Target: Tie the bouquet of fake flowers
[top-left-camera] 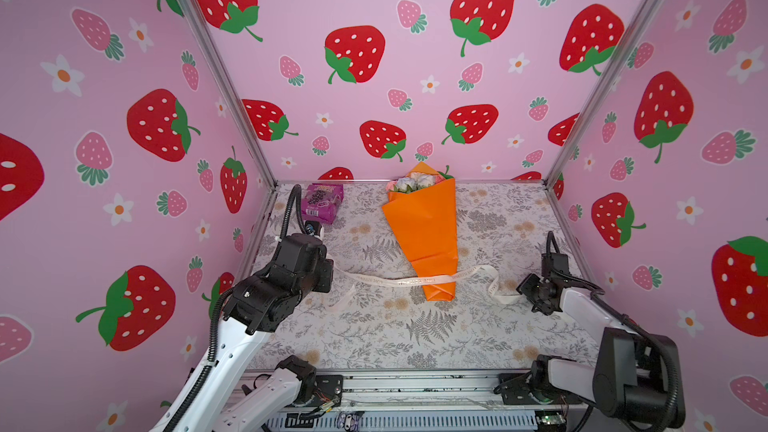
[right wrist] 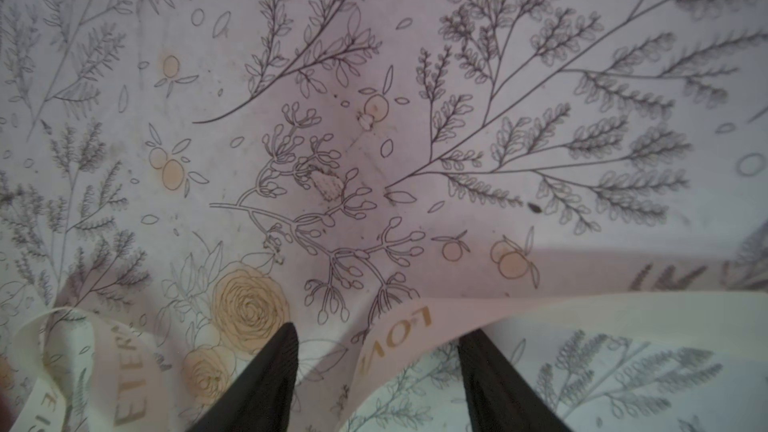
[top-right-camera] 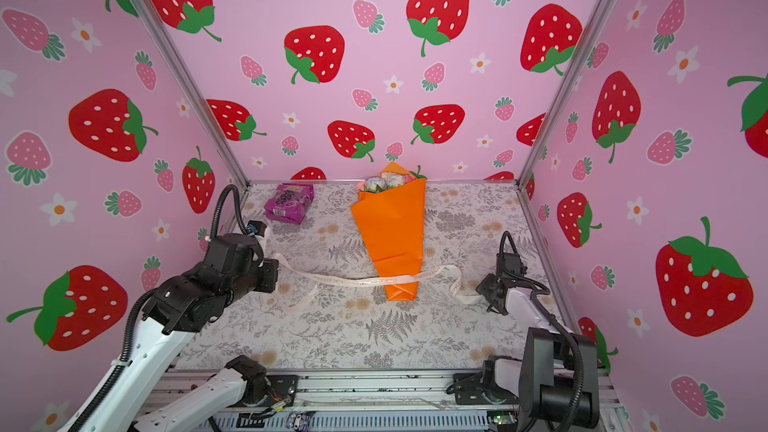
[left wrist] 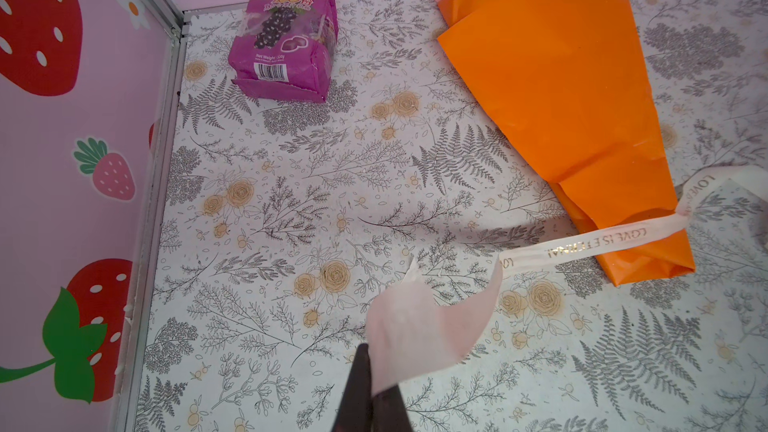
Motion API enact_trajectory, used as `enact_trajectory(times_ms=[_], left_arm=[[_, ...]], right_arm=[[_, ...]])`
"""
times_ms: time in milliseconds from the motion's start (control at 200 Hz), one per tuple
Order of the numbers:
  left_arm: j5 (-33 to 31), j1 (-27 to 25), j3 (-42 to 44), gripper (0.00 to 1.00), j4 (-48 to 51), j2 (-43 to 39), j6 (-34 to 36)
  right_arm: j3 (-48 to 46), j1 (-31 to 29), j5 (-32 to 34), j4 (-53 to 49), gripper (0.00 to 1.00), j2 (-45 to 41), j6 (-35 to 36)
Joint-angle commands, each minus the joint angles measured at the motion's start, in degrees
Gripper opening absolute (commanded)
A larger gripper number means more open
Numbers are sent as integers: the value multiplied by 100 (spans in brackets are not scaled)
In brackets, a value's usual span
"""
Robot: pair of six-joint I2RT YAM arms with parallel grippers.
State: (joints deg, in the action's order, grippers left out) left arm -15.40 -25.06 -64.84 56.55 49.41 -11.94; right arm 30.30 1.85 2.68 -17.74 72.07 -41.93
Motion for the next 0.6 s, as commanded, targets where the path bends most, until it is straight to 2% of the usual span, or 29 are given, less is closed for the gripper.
enact_trajectory(times_ms=[0,65,195,275,325,445,595], left_arm=[[-36,32,26,0,-21,3,51],[-63,31,32,0,-12,16,69],[-92,36,63,0,-30,16,78],[-87,41,76,0,-29,17,81],[-97,41,77,0,-1,21,80],[-192,36,115,0,67,-24,97],[-622,96,162,0,231,-94,14]], right_arm=[[123,-152,168,59,60,278,66],[106,-211,241,72,52,330,73],[124,-216,513,54,14,163,193],[327,-181,944,-96,3,-9,394],[522,-122,1251,-328,0,-163,515],[1011,220,1921,-573,0,-696,800],[1548,963,2544,-466,0,-1515,993]])
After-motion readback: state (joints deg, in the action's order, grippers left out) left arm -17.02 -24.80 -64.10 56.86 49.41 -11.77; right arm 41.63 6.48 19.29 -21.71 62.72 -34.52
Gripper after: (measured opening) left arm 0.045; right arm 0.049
